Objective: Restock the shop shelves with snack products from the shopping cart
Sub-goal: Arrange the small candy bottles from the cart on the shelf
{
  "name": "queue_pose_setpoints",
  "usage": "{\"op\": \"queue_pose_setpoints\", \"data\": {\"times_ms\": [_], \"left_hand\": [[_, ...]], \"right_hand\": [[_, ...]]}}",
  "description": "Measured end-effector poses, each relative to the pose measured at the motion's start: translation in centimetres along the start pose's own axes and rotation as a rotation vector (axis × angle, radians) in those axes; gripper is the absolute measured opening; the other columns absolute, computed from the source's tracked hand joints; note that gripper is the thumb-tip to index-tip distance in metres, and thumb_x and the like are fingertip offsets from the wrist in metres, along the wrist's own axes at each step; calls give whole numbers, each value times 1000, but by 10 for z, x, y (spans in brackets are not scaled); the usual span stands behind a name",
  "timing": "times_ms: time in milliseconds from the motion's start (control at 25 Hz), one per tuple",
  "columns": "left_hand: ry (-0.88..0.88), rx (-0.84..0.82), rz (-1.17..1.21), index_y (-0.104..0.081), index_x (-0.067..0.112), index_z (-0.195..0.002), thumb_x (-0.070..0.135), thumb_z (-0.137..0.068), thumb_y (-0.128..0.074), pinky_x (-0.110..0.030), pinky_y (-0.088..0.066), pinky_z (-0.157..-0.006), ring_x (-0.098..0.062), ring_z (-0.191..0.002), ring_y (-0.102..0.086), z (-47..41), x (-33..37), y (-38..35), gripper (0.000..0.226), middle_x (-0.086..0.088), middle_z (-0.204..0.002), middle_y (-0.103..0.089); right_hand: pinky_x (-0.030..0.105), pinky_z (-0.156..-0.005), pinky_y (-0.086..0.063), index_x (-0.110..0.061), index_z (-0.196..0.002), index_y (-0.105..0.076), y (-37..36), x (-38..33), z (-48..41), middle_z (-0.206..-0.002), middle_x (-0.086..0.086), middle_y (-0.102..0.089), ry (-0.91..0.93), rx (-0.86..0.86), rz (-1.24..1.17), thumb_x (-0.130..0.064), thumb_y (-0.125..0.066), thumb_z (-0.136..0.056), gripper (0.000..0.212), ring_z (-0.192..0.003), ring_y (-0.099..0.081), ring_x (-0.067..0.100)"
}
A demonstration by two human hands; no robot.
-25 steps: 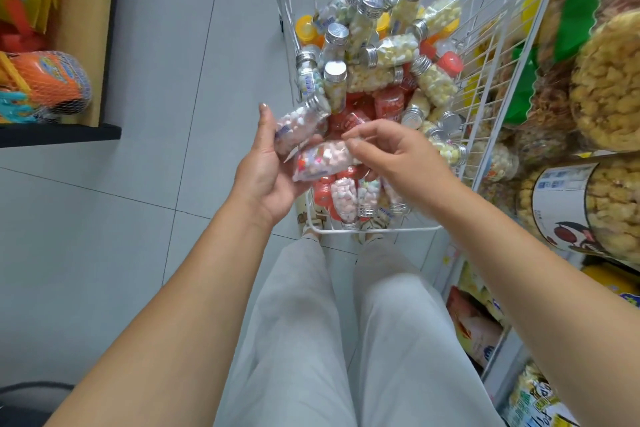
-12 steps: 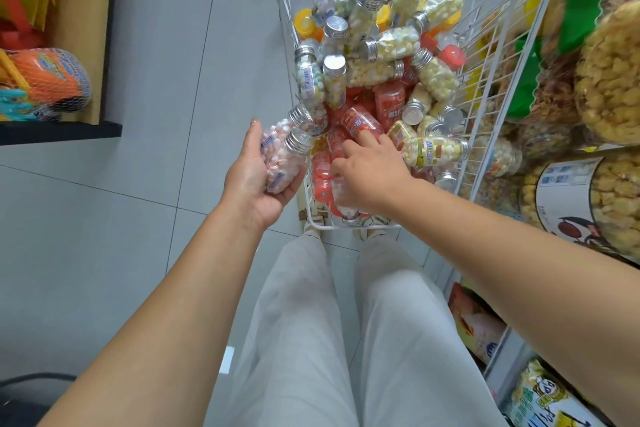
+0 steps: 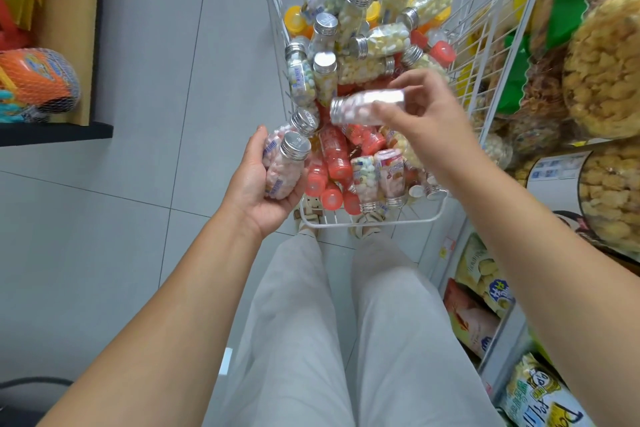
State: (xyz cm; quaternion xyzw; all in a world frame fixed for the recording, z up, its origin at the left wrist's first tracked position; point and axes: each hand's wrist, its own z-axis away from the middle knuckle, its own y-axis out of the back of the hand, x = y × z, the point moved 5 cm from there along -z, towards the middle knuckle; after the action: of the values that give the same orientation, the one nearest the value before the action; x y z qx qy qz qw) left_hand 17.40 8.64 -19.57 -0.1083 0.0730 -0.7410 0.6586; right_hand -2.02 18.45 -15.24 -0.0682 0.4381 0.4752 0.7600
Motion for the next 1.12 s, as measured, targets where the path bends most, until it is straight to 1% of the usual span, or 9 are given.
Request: {"op": "queue_pose_setpoints", "data": {"times_ms": [120,280,400,520,600,680,800,1000,1120], "left_hand": [[50,-134,80,-75,8,-92,61,-92,-50,-30,-62,-62,-20,-93,-71,2,-4,-14,58,-5,-108,-74],[156,-249,21,-81,15,-84,69,-82,-50,-28,-62,-59,-20,-78,-74,7,-21,-29,62,-4,-99,-74],[275,-317,4,-80,13,-88,59,-57,-81,-25,-61,-55,-12,-74,-73,6,-32,-23,55,1,-86,-75],[339,-369,13,-77,17,-99,52,-34,-97,-26,-60,-55,-10,-77,-71,2,-36,-15,77,6,-90,-72],[362,-372,22,-73,19,-103,54,-43,-94,-27,-58,-48,-11,-73,-70,-4,-40,-13,73,6,-89,-70],[391,-378,24,-71,17,-101,64,-71,-75,-25,-56,-44,-12,-69,-69,-5,-42,-17,56,5,-86,-67],[431,-455,1,-70,12,-114,68,-82,-57,-25,-59,-50,-17,-85,-72,0,-38,-23,66,-3,-106,-67],[449,-492,-64,-65,16,-124,69,-88,-52,-29,-61,-55,-16,-100,-66,8,-25,-31,66,1,-113,-66],[507,-619,-72,-65,8,-121,67,-92,-51,-39,-62,-77,-25,-105,-67,36,-25,-58,68,-11,-112,-69]], "right_hand": [[49,-88,-55,-19,-95,-51,6,7,24,-106,21,-62,-104,73,-313,-28,-80,-78,34,-101,-64,37],[23,-67,-51,-18,-87,-49,-43,24,69,-82,-4,-60,-139,157,-296,-23,-77,-82,29,-73,-61,5],[28,-64,-45,-19,-78,-52,-58,35,93,-72,-10,-57,-110,151,-245,-25,-62,-95,20,-68,-55,10],[29,-70,-44,-25,-86,-55,-30,62,97,-92,-2,-63,-185,374,-72,-26,-51,-100,15,-80,-58,11],[28,-79,-40,-24,-103,-52,-18,84,93,-112,1,-57,-332,395,135,-25,-54,-97,6,-96,-55,13],[33,-90,-40,-16,-122,-46,-22,105,84,-125,5,-52,-442,243,345,-24,-60,-93,33,-115,-51,23],[39,-90,-42,-10,-119,-42,-31,110,70,-121,11,-56,-448,233,378,-25,-66,-90,40,-119,-49,31],[29,-78,-43,-19,-119,-52,-19,90,95,-108,0,-62,-342,318,60,-30,-63,-93,31,-101,-58,21],[30,-81,-52,-29,-117,-57,12,60,132,-104,2,-64,-250,406,-234,-23,-59,-96,22,-93,-63,20]]}}
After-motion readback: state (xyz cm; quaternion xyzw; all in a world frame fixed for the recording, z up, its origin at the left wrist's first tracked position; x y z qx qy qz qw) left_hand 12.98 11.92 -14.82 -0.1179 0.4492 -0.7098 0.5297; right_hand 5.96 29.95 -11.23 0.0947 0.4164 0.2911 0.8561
